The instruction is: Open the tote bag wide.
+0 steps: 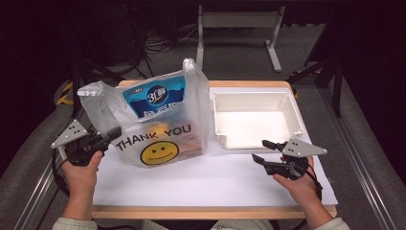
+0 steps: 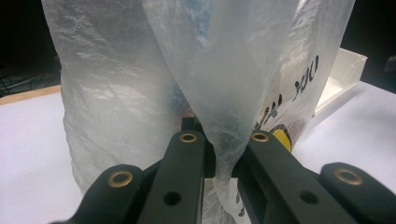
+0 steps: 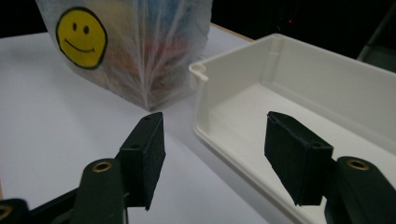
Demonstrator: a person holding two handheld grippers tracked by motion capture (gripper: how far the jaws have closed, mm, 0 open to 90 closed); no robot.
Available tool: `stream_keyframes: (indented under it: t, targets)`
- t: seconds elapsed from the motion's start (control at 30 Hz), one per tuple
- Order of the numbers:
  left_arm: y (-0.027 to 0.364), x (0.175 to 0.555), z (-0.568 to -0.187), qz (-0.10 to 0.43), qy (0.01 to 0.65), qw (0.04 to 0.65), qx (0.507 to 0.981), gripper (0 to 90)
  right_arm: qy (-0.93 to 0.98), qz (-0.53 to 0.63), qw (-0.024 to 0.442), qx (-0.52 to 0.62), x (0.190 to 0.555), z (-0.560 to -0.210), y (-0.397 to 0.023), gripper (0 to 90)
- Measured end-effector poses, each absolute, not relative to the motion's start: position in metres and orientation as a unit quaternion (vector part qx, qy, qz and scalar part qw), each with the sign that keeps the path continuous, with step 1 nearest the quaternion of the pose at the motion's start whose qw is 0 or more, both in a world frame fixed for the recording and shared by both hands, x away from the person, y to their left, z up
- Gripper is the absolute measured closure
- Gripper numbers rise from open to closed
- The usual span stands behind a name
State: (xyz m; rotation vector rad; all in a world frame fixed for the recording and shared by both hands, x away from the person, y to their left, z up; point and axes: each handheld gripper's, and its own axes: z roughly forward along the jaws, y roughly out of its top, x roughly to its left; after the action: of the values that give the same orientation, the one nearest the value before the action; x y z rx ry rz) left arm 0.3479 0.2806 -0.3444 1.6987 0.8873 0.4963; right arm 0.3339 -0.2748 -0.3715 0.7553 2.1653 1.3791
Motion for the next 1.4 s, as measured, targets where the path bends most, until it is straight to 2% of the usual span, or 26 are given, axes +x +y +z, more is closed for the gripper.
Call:
stream_keyframes:
  t: [0.43, 0.8, 1.2, 1.4]
  targets:
    - [0.282, 0.349, -0.344, 0.205, 0.372, 0.551, 0.718, 89.1, 0.79, 0.532, 0.202, 0.227, 0.373, -0.325, -0.212, 32.7]
    - [0.284, 0.349, -0.345, 0.2, 0.371, 0.555, 0.717, 88.2, 0.791, 0.548, 0.167, 0.212, 0.399, -0.304, -0.165, 28.6]
    - [0.285, 0.348, -0.345, 0.194, 0.366, 0.559, 0.718, 87.5, 0.802, 0.527, 0.167, 0.227, 0.421, -0.306, -0.126, 25.9]
    - [0.285, 0.349, -0.346, 0.191, 0.364, 0.561, 0.718, 86.8, 0.806, 0.515, 0.167, 0.241, 0.431, -0.313, -0.109, 28.7]
